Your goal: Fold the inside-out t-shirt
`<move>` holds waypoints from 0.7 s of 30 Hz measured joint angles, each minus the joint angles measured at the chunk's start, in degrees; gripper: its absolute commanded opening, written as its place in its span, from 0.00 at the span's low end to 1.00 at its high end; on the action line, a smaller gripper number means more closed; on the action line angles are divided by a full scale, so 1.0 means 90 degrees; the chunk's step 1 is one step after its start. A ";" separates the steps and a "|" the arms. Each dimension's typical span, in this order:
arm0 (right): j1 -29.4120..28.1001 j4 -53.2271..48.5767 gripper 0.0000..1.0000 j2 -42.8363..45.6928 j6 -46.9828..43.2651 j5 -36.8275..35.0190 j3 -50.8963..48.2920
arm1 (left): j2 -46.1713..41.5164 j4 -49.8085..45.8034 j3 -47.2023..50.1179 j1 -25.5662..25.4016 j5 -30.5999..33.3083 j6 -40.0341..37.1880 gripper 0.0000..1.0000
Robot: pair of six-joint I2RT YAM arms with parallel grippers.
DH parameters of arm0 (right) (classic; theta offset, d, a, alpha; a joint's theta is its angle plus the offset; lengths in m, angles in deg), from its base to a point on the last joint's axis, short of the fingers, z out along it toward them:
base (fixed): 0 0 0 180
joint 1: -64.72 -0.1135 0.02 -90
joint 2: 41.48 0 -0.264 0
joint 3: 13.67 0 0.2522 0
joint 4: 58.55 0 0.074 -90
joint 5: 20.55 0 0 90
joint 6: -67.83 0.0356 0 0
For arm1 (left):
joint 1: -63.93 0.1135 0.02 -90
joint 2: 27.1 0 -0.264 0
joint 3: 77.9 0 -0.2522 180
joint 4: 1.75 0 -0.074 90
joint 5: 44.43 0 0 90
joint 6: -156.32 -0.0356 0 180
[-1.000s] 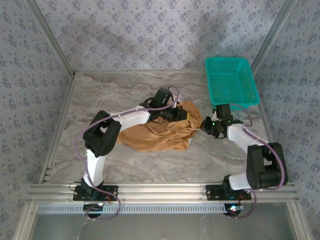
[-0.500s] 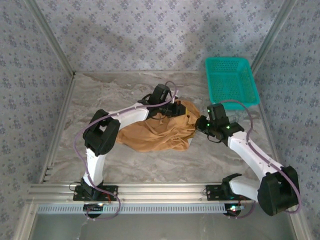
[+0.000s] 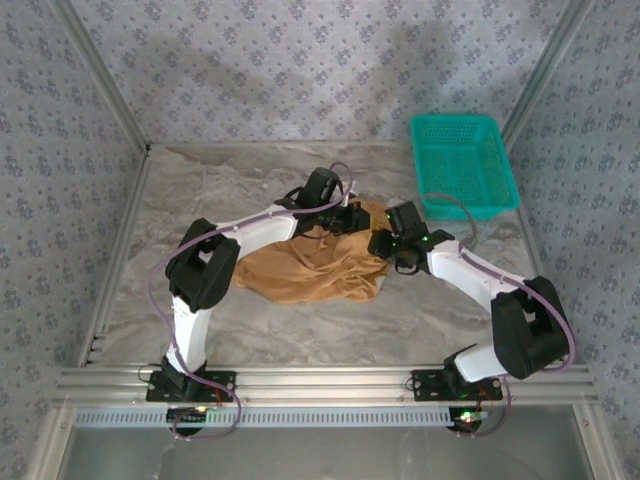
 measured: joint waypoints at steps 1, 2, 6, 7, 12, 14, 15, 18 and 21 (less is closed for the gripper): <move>0.0000 0.0036 0.45 -0.0034 0.0005 -0.0032 0.0053 | 0.0000 0.0000 0.0000 0.0000 0.0000 0.0000 0.00; 0.0000 0.0058 0.44 -0.0053 0.0005 -0.0063 0.0095 | 0.0000 0.0000 0.0000 0.0002 0.0000 0.0000 0.00; 0.0027 0.0070 0.32 -0.0187 0.0044 -0.0216 0.0284 | 0.0000 0.0007 0.0000 0.0019 0.0015 0.0000 0.00; 0.0058 0.0073 0.30 -0.0245 0.0075 -0.0262 0.0330 | 0.0000 0.0002 0.0000 0.0027 0.0019 0.0000 0.00; 0.0262 0.0049 0.02 -0.0398 0.0119 -0.0413 0.0420 | 0.0000 -0.0002 0.0000 0.0029 0.0019 -0.0002 0.00; 0.0333 -0.0002 0.00 -0.0401 0.0129 -0.0410 0.0454 | 0.0000 -0.0005 0.0000 0.0029 0.0019 -0.0010 0.00; 0.0362 -0.0046 0.00 -0.0398 0.0155 -0.0386 0.0503 | 0.0000 -0.0005 0.0000 0.0029 0.0019 -0.0032 0.00; 0.0430 -0.0202 0.00 -0.0345 0.0136 -0.0160 0.0685 | 0.0000 -0.0029 0.0000 0.0056 0.0019 -0.0100 0.00; 0.0505 -0.0403 0.00 -0.0056 0.0080 0.0333 0.0806 | 0.0000 -0.0061 -0.0015 0.0155 0.0017 -0.0146 0.00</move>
